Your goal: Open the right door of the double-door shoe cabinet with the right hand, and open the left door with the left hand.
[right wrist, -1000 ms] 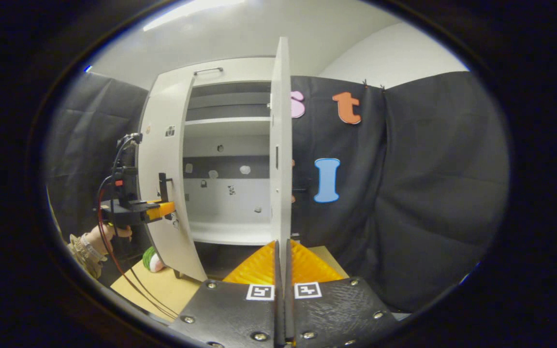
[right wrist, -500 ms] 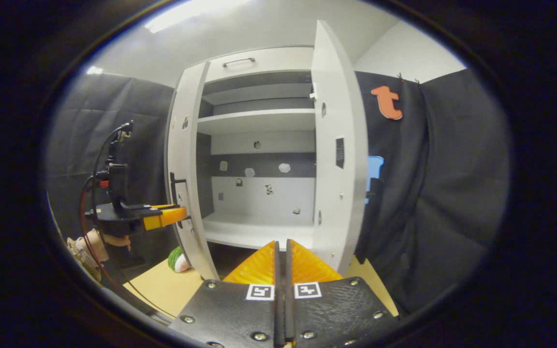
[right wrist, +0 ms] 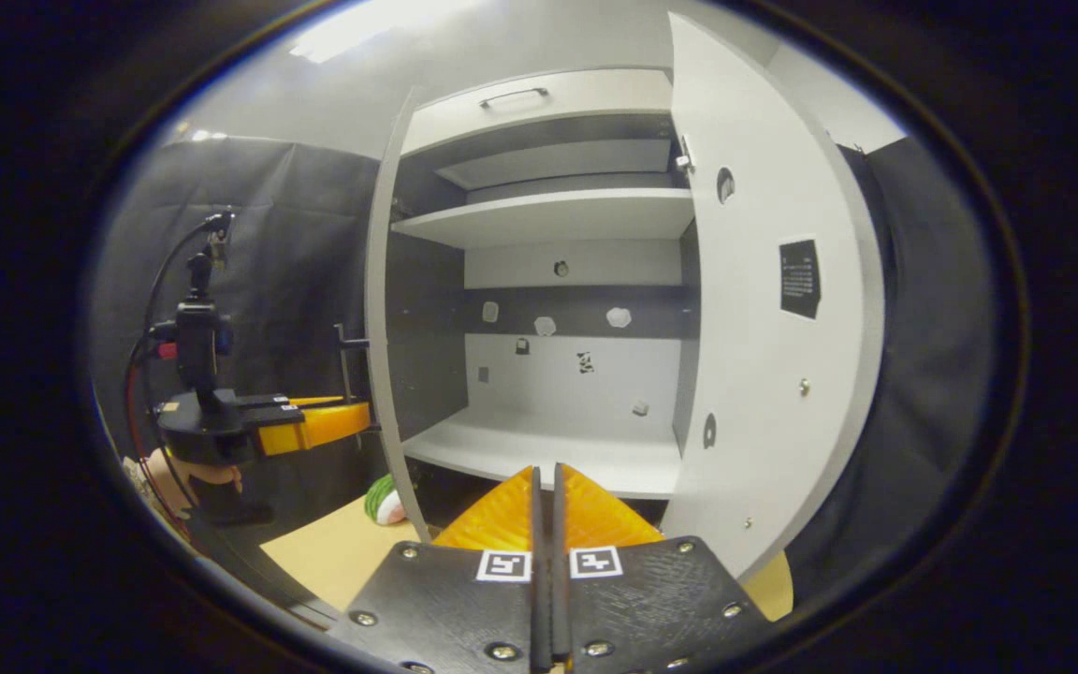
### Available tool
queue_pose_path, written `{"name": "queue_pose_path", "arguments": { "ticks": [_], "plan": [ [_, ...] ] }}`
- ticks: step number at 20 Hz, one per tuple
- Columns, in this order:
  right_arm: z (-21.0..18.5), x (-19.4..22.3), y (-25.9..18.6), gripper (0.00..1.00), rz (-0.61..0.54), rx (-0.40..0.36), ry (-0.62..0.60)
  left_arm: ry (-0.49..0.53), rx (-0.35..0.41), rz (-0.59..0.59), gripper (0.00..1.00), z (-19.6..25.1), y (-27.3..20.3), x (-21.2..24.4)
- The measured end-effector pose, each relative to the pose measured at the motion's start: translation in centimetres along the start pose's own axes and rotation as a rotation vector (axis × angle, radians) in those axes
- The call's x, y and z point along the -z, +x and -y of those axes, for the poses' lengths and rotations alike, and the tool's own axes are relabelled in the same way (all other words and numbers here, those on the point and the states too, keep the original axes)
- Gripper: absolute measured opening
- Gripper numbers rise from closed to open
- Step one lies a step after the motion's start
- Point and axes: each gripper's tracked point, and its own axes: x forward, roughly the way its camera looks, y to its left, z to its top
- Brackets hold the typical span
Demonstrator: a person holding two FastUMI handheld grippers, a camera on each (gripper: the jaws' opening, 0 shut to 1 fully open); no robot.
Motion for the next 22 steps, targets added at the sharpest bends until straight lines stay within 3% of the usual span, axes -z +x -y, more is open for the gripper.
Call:
{"name": "queue_pose_path", "arguments": {
  "ticks": [9, 22],
  "plan": [
    [-2.8, 0.2, 2.5, 0.01, -0.01, -0.121, -0.006, -0.006, -0.042, -0.005, 0.2, -0.9, -0.6, 0.1],
    [-5.3, 1.2, 4.5, 0.01, -0.035, -0.209, -0.013, 0.01, -0.134, 0.0, 0.17, -2.9, -1.3, 0.0]
  ]
}}
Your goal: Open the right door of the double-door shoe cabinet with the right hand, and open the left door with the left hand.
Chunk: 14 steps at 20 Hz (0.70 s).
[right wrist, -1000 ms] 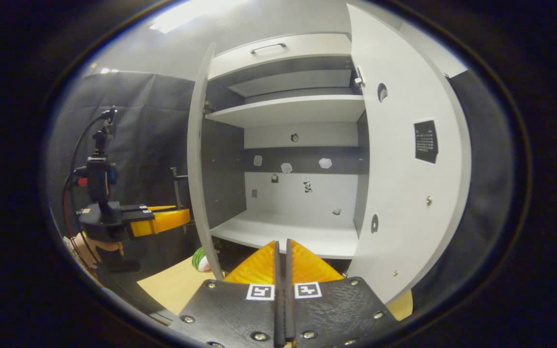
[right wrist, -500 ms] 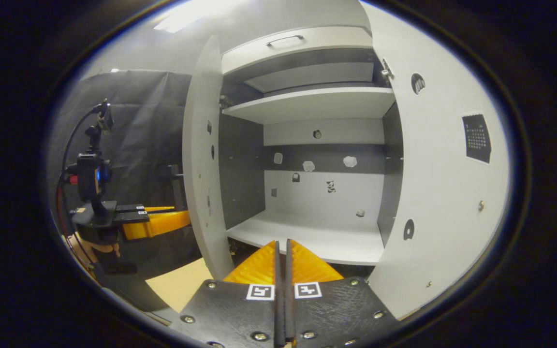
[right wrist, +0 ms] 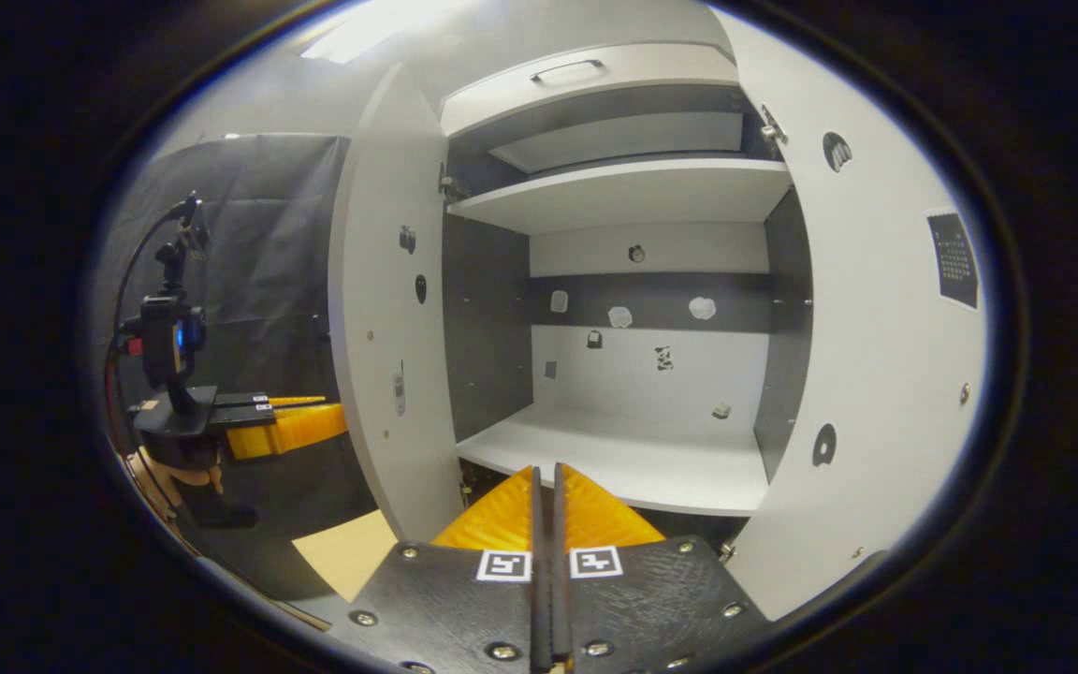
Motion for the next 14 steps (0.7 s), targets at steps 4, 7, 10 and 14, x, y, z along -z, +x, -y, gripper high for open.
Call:
{"name": "queue_pose_path", "arguments": {
  "ticks": [4, 7, 10, 14],
  "plan": [
    [-1.3, 0.3, 0.5, 0.01, -0.006, -0.036, 0.0, -0.001, -0.044, -0.01, 0.11, -1.0, -0.5, 0.1],
    [-2.2, 0.4, 0.7, 0.01, -0.006, -0.058, 0.004, 0.017, -0.088, -0.01, 0.1, -2.2, -0.8, 0.0],
    [-3.0, 0.5, 0.9, 0.01, -0.008, -0.073, 0.009, 0.007, -0.127, -0.017, 0.04, -2.9, -1.2, 0.1],
    [-3.8, 0.5, 0.6, 0.01, -0.013, -0.084, 0.003, -0.002, -0.148, -0.01, 0.02, -3.2, -1.2, 0.1]
  ]
}}
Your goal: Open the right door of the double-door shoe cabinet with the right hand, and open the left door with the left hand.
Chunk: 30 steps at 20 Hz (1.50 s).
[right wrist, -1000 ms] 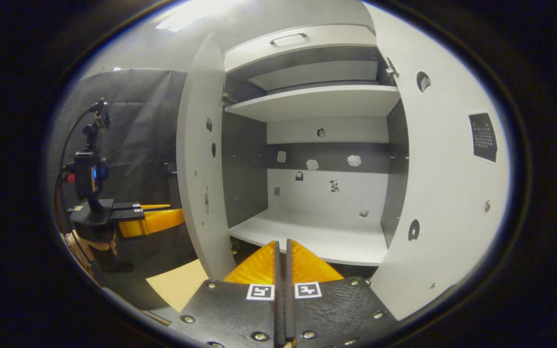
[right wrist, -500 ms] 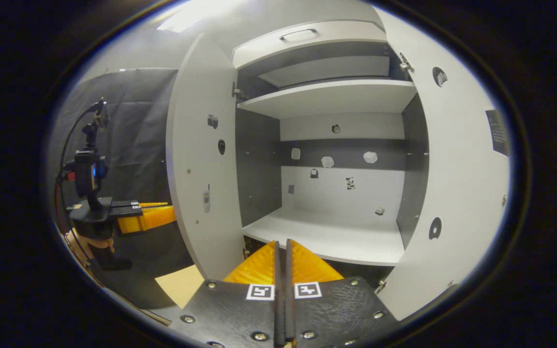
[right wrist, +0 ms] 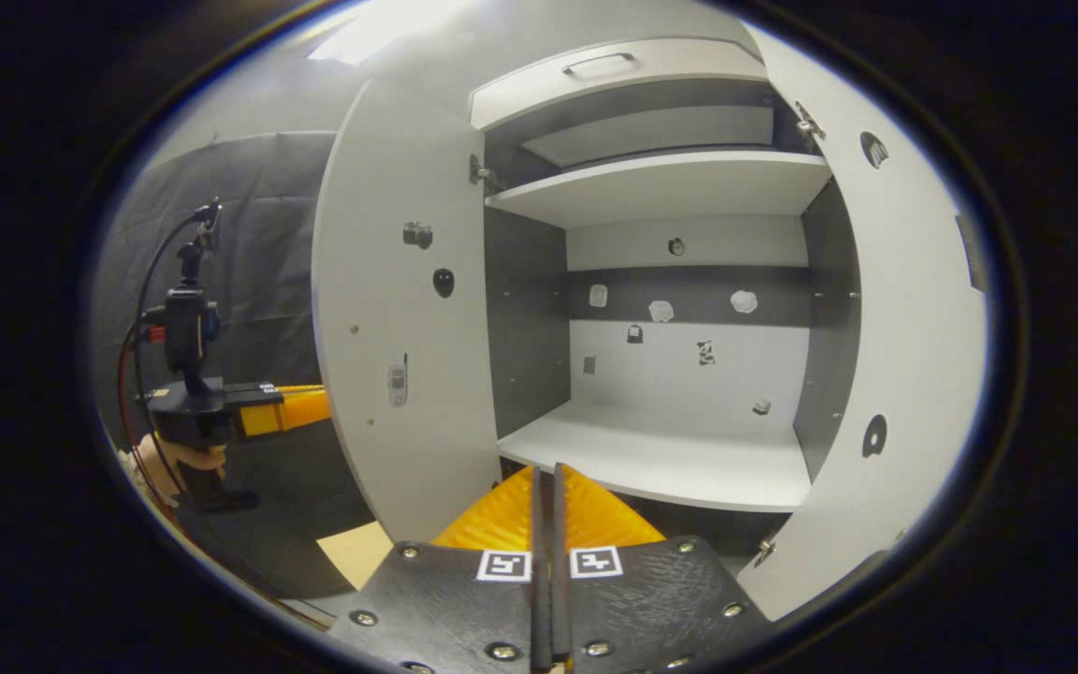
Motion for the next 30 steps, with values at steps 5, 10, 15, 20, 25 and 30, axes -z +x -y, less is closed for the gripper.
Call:
{"name": "queue_pose_path", "arguments": {
  "ticks": [5, 10, 15, 20, 25, 30],
  "plan": [
    [-1.1, -0.4, 0.4, 0.01, 0.009, -0.028, 0.029, -0.002, -0.035, 0.014, 0.02, -1.2, -0.4, -0.3],
    [-2.5, -0.6, 0.6, 0.01, 0.014, -0.069, 0.041, -0.038, -0.081, 0.032, 0.0, -1.5, -0.5, -0.5],
    [-2.3, -0.5, -0.1, 0.01, 0.027, -0.054, 0.047, -0.011, -0.102, 0.033, 0.0, -2.2, -1.1, -0.8],
    [-0.7, -0.9, -1.3, 0.01, 0.052, 0.021, 0.064, -0.032, -0.023, 0.081, 0.01, -0.4, -0.5, -1.9],
    [1.1, -1.8, -2.9, 0.01, 0.082, 0.102, 0.051, -0.014, 0.093, 0.134, 0.0, 1.7, 0.4, -3.2],
    [3.1, -3.2, -4.5, 0.01, 0.113, 0.212, 0.04, -0.002, 0.209, 0.154, 0.01, 4.2, 1.1, -3.7]
  ]
}}
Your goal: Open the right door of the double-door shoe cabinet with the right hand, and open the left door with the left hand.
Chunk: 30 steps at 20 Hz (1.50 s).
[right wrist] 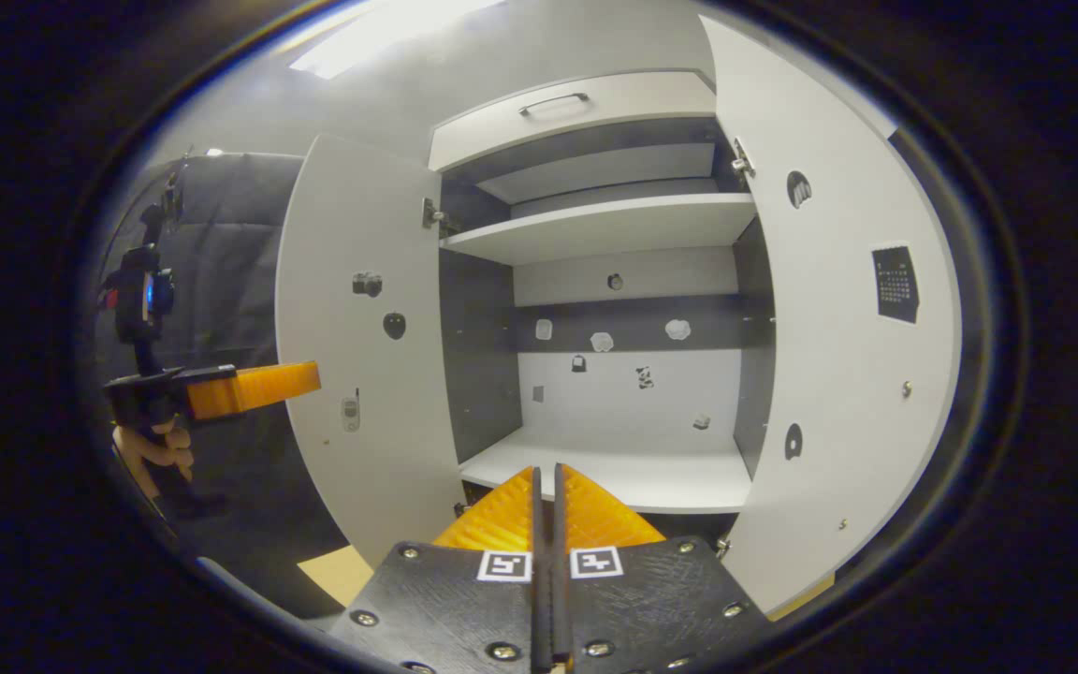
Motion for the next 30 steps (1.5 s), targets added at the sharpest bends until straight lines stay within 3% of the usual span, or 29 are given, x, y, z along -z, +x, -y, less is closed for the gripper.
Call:
{"name": "queue_pose_path", "arguments": {
  "ticks": [7, 15, 18, 19, 21, 23, 26, 30],
  "plan": [
    [2.1, -2.1, -0.9, 0.01, 0.051, 0.165, -0.055, 0.003, 0.131, -0.009, 0.01, 2.5, 0.9, 0.3],
    [3.0, -4.5, -1.9, 0.01, 0.116, 0.259, -0.053, 0.023, 0.179, -0.014, 0.01, 3.3, 1.4, 0.4],
    [3.2, -5.1, -2.3, 0.03, 0.129, 0.285, -0.093, 0.026, 0.183, -0.007, 0.1, 3.5, 1.7, 0.3],
    [3.2, -5.2, -2.3, 0.05, 0.132, 0.295, -0.112, 0.02, 0.189, -0.006, 0.18, 3.6, 1.7, 0.3],
    [2.9, -5.3, -2.2, 0.18, 0.133, 0.298, -0.137, 0.007, 0.199, -0.006, 0.34, 4.0, 1.6, 0.4],
    [2.5, -5.3, -2.0, 0.31, 0.134, 0.294, -0.141, 0.013, 0.202, -0.015, 0.6, 4.0, 1.7, 0.5],
    [2.2, -5.3, -2.0, 0.96, 0.122, 0.295, -0.141, 0.028, 0.184, -0.023, 1.0, 3.4, 1.5, 0.7],
    [2.3, -5.1, -1.0, 0.97, 0.129, 0.307, -0.134, 0.017, 0.164, -0.019, 0.98, 3.1, 1.7, 0.7]
  ]
}}
